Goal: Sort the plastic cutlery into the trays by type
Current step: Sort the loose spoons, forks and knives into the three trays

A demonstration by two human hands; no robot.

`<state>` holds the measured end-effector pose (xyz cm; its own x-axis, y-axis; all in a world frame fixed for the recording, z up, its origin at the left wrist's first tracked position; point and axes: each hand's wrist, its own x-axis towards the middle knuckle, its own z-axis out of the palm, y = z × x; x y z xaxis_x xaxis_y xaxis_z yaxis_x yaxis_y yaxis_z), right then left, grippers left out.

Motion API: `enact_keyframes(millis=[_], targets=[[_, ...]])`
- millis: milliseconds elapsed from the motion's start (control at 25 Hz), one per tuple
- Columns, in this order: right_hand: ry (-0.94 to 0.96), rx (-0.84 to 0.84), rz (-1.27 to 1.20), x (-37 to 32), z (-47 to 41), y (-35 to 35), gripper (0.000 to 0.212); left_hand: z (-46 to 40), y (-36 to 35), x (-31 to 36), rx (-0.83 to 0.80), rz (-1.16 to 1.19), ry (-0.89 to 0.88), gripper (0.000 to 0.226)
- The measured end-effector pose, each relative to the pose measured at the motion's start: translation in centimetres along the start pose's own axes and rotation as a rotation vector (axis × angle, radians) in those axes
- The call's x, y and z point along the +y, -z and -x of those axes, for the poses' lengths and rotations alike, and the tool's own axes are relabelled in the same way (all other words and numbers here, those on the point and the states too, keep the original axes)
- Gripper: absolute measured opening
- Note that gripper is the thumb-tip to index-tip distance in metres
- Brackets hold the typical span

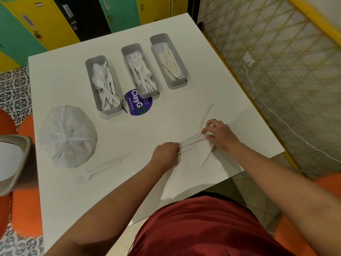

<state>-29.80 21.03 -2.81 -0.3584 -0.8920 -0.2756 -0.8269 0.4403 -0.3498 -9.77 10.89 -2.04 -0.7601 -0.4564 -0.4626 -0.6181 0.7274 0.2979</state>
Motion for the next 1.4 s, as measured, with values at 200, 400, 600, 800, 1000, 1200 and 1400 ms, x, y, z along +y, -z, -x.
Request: enact_keyframes(millis=[200, 400, 600, 800, 1000, 1200, 1400], targets=[[-0.04, -0.02, -0.014, 0.0, -0.3, 0.1, 0.025, -0.1, -0.1, -1.0, 0.013, -0.05, -0.001, 0.031], [-0.052, -0.049, 0.004, -0.9, -0.8, 0.5, 0.019, -0.2, 0.0, -2.2, 0.011, 0.049, -0.005, 0.028], [-0.025, -0.084, 0.091, -2.8, -2.0, 1.3, 0.011, 0.3, 1.0, -4.1, 0.036, 0.412, 0.075, 0.017], [-0.008, -0.112, -0.119, -5.9, -3.3, 2.3, 0.01, 1.2, 3.1, -6.5, 0.237, 0.886, 0.119, 0.012], [-0.026, -0.029, -0.349, -9.1, -6.4, 4.0, 0.004, 0.5, 6.3, -8.8, 0.489, 1.332, 0.48, 0.021], [-0.09, -0.009, -0.47, -12.2, -10.1, 5.4, 0.02, 0.0, 10.4, -11.4, 0.522, 1.467, 0.674, 0.041], [-0.214, 0.032, -0.716, -14.8, -13.4, 5.7, 0.021, -0.2, 12.7, -14.8, 0.586, 1.459, 0.669, 0.06]])
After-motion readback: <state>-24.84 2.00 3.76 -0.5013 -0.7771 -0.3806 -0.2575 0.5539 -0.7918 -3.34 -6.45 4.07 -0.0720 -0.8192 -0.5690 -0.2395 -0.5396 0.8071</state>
